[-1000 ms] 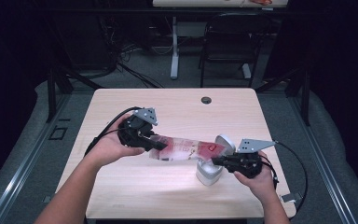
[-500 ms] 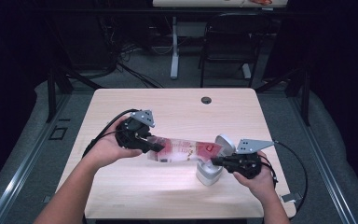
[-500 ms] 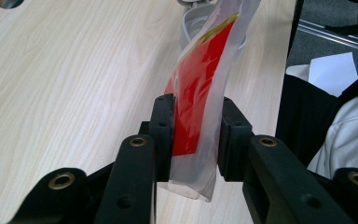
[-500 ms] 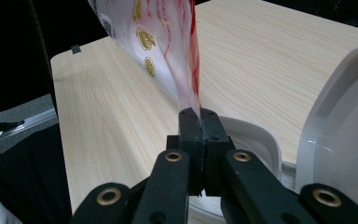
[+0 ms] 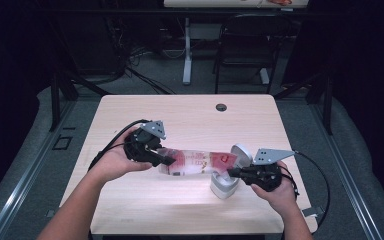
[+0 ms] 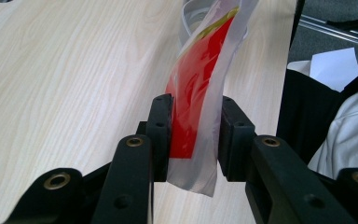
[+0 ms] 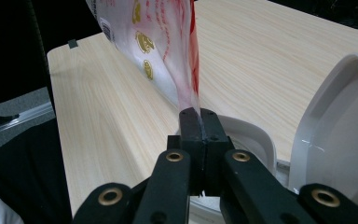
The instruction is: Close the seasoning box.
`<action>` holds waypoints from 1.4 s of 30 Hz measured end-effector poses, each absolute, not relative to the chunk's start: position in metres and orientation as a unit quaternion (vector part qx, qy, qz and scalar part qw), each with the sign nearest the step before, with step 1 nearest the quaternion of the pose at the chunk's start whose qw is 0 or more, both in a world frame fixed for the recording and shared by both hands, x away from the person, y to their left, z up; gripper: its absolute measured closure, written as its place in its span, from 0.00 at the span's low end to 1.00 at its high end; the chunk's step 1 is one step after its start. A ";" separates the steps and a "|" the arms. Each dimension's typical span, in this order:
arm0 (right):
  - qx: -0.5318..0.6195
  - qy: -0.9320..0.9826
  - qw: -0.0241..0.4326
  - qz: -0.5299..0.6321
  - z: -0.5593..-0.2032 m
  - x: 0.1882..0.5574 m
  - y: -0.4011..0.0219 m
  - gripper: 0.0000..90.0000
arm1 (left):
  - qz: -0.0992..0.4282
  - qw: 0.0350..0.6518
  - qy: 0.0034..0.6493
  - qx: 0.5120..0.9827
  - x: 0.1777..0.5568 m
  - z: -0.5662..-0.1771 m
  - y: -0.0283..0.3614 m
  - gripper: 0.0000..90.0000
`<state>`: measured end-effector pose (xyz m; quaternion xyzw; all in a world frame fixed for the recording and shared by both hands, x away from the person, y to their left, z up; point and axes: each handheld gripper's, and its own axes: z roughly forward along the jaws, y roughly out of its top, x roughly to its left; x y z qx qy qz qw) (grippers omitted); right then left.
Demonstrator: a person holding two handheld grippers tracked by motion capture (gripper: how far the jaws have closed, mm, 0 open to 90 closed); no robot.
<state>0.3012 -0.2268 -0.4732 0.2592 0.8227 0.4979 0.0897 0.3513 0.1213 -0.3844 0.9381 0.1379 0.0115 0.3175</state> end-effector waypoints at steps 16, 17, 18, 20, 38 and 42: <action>0.234 0.858 0.096 0.447 -0.452 0.308 -0.221 1.00 | 0.011 0.311 0.139 0.940 0.350 -0.396 0.126 0.77; 0.234 0.860 0.098 0.443 -0.450 0.308 -0.220 1.00 | 0.012 0.310 0.139 0.940 0.349 -0.396 0.126 0.77; 0.233 0.861 0.100 0.441 -0.449 0.309 -0.219 1.00 | 0.013 0.310 0.139 0.940 0.349 -0.397 0.126 0.77; 0.231 0.865 0.104 0.434 -0.445 0.310 -0.218 1.00 | 0.013 0.309 0.139 0.941 0.349 -0.397 0.127 0.77; 0.207 0.892 0.113 0.386 -0.426 0.311 -0.202 1.00 | 0.006 0.317 0.150 0.936 0.346 -0.411 0.137 0.77; 0.198 0.901 0.119 0.368 -0.420 0.310 -0.196 1.00 | 0.005 0.323 0.153 0.934 0.344 -0.416 0.142 0.77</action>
